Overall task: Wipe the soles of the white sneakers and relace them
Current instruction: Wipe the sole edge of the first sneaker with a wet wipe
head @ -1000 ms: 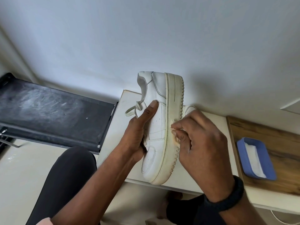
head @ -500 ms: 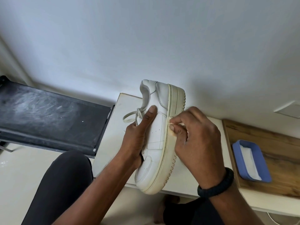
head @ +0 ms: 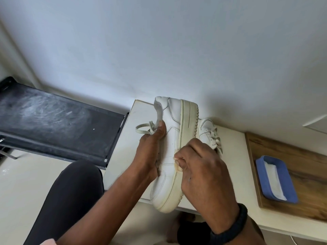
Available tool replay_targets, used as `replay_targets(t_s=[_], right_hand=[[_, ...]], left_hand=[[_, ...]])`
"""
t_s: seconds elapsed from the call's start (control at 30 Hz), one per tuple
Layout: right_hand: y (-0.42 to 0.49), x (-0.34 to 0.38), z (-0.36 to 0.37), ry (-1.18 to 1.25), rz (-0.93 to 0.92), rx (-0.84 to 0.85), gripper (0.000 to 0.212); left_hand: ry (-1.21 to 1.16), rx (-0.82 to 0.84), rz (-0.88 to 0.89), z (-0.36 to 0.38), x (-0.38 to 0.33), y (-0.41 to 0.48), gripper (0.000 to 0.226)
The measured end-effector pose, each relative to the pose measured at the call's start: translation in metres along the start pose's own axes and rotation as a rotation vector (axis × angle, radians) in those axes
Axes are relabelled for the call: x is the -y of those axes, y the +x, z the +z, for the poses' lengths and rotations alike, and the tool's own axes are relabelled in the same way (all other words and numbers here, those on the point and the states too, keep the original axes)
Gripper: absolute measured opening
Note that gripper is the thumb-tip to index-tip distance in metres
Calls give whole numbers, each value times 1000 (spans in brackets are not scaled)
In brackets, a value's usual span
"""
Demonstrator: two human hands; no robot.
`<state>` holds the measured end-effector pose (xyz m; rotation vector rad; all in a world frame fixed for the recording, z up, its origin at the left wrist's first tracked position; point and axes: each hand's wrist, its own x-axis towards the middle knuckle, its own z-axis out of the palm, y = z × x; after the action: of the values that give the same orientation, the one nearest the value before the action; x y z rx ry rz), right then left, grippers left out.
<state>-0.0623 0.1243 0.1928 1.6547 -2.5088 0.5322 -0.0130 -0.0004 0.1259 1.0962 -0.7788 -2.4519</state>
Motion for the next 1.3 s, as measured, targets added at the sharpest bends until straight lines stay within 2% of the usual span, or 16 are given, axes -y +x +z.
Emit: replay_targets(t_s=[0.1,0.2,0.33,0.6,0.8,0.9,1.03,1.1,1.3], right_hand=[[7,-7,-5,15,6,-19,21],[27,-20,-11,23,64,-110,19],[38,-27,-15,54,43,-177,19],[-10,-6,-5,27,-94,-12,19],[19,-24,-19,44,19,-183,16],[29,-25,-22,68,55,-259,19],[21,-15,-20,38,25,-266,20],[20,-17,-20,47,12,-269,21],[14,-16,-21,23,-8,-219,19]], left_hand=[[21,-44,47,1,-3,-1,65],[67,-45,71,3,-5,-3,57],[64,-24,60,4,-9,-7,64],[98,-64,113,3,-14,-8,56],[159,17,129,7,-9,-10,42],[132,73,113,5,-7,-9,55],[70,171,112,2,-10,-8,76],[76,196,148,2,-11,-8,79],[93,167,217,7,-12,-14,49]])
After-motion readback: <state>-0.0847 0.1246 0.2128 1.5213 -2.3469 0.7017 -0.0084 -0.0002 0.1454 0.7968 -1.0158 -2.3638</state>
